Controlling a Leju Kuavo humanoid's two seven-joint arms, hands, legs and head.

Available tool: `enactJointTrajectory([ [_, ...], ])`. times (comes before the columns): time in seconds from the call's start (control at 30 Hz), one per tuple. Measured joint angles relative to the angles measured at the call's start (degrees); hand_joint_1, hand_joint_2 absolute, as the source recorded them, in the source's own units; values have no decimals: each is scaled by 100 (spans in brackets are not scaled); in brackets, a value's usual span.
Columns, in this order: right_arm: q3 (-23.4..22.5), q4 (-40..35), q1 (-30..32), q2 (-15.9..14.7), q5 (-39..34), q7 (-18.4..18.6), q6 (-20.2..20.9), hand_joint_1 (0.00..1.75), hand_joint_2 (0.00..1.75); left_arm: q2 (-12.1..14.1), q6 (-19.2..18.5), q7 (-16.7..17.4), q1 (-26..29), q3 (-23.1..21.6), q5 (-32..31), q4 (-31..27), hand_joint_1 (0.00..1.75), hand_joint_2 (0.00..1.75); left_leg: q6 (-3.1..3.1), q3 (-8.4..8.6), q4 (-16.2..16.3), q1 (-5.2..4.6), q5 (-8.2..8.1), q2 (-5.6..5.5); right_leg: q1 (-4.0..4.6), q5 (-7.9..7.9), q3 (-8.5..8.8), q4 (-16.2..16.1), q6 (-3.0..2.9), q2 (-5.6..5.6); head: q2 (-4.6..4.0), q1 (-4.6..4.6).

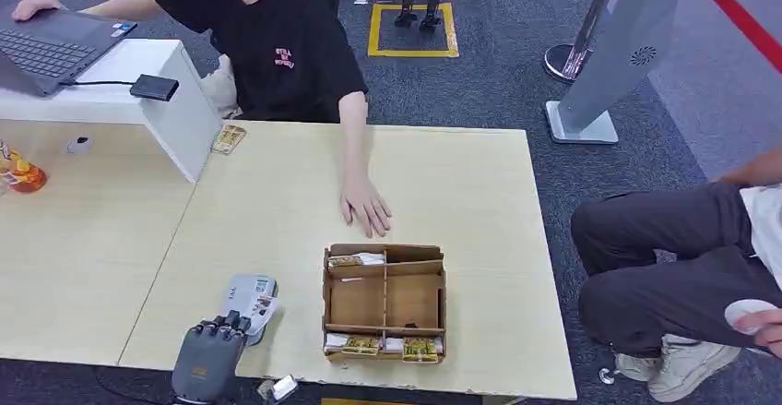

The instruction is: Pass the card to the sensor for recognition and then transmit it.

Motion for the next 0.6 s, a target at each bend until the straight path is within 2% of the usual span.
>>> enactJointTrajectory([
  [0.13,0,-2,-4,-4,7,0,-2,0,0,-85,0,-246,0,122,0,290,175,175,0,2,-1,-1,0,-8,0,-2,7,0,2,-10,0,2],
  [0.6,0,-7,-26,-9,9,35,0,0,0,-240,-2,-376,-6,332,0,592,175,175,-1,41,-3,-1,1,-9,0,-2,46,2,1,-11,0,0],
])
